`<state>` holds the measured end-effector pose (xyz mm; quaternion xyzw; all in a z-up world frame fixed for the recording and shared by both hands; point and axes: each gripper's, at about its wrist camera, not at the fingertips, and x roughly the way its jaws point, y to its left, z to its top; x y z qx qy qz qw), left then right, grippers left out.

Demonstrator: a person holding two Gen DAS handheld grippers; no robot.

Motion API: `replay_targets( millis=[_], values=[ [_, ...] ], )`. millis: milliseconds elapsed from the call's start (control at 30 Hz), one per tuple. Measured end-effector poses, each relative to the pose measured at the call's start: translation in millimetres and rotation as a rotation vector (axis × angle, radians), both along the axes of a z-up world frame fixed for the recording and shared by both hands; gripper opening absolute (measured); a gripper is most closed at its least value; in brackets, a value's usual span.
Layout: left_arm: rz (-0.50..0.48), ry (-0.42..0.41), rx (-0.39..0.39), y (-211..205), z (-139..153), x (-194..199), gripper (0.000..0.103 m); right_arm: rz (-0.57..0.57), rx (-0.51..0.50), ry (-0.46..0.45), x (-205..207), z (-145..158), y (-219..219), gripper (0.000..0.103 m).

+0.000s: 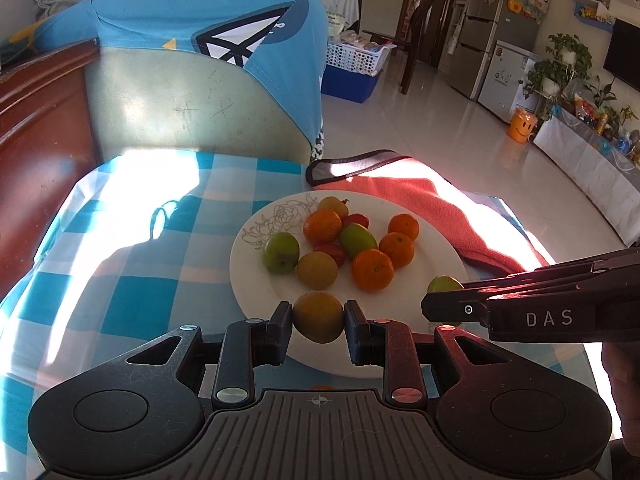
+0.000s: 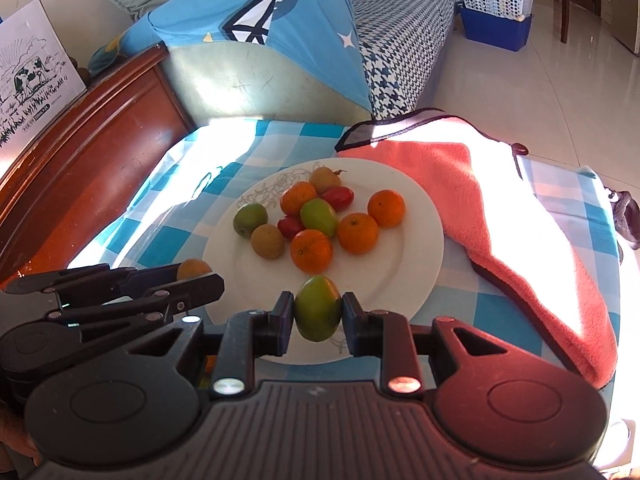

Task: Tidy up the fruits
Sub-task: 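Carry the tangerine and green plum onto the white plate and open both tools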

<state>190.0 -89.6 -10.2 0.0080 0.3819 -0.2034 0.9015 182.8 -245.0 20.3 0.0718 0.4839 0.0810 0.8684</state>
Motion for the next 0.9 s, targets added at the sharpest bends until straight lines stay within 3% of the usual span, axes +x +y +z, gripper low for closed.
replay_targets(
  millis=[433, 500, 567, 667, 767, 900],
  values=[
    [0.002, 0.021, 0.022, -10, -7, 5, 0.028, -0.032, 0.002, 0.021, 9, -12, -4, 0.027],
    [0.010, 0.020, 0.021, -10, -6, 4, 0.036, -0.049, 0.009, 0.011, 10, -11, -6, 0.029],
    [0.029, 0.004, 0.013, -7, -2, 3, 0.061, -0.064, 0.024, -0.004, 9, -7, -8, 0.031],
    [0.061, -0.029, -0.002, 0, 8, 2, 0.081, -0.075, 0.038, -0.021, 9, -2, -10, 0.033],
    [0.114, -0.064, -0.003, 9, 19, 1, 0.091, -0.081, 0.039, -0.035, 8, 2, -11, 0.041],
    [0.146, -0.062, -0.002, 21, 27, 0, 0.094, -0.070, 0.042, -0.031, 6, 3, -9, 0.042]
  ],
)
